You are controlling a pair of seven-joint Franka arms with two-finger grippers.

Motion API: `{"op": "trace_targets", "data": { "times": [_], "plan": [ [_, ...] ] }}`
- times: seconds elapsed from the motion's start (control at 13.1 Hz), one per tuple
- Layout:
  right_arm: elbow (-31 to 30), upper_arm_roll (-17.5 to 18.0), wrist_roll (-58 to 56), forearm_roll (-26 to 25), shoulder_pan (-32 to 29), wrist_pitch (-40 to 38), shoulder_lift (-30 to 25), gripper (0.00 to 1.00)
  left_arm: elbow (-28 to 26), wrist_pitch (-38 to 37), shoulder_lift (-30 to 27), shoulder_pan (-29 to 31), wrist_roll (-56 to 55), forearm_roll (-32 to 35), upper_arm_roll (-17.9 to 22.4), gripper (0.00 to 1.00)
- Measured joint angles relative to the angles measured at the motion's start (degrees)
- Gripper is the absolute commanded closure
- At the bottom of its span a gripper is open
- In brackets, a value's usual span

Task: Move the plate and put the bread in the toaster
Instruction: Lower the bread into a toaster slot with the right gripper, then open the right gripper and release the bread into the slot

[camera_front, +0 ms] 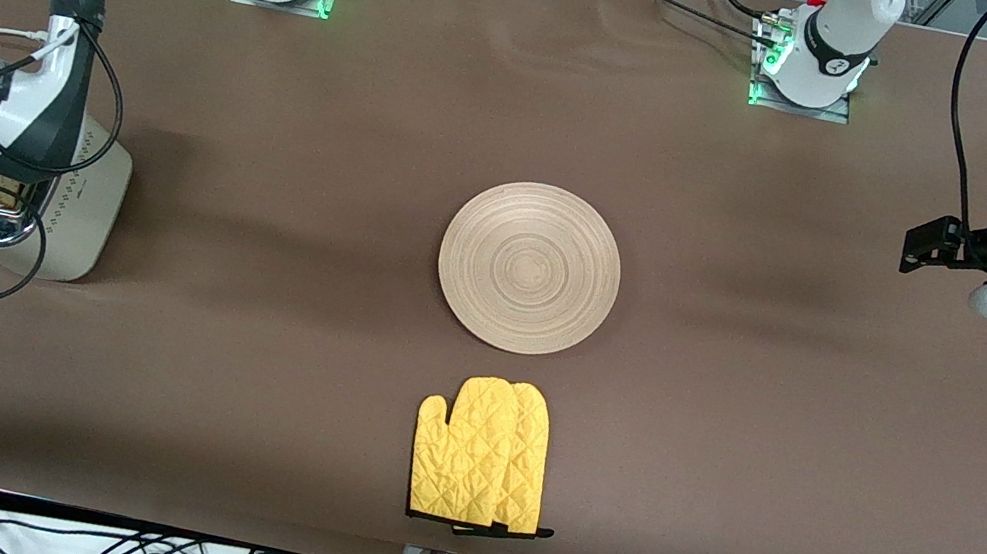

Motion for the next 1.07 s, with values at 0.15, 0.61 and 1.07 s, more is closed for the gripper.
{"op": "trace_targets", "data": {
  "times": [0.15,0.61,1.07],
  "plan": [
    [0.0,0.1,2.7,0.0,1.7,-0.1,0.9,1.00,0.0,0.0,0.0,0.0,0.0,0.0,0.0,0.00],
    [0.0,0.2,8.5,0.3,2.9,-0.4,3.1,0.72,0.0,0.0,0.0,0.0,0.0,0.0,0.0,0.00],
    [0.1,0.1,9.5,3.6,2.6,0.0,4.2,0.00,0.0,0.0,0.0,-0.1,0.0,0.0,0.0,0.00]
  ]
}}
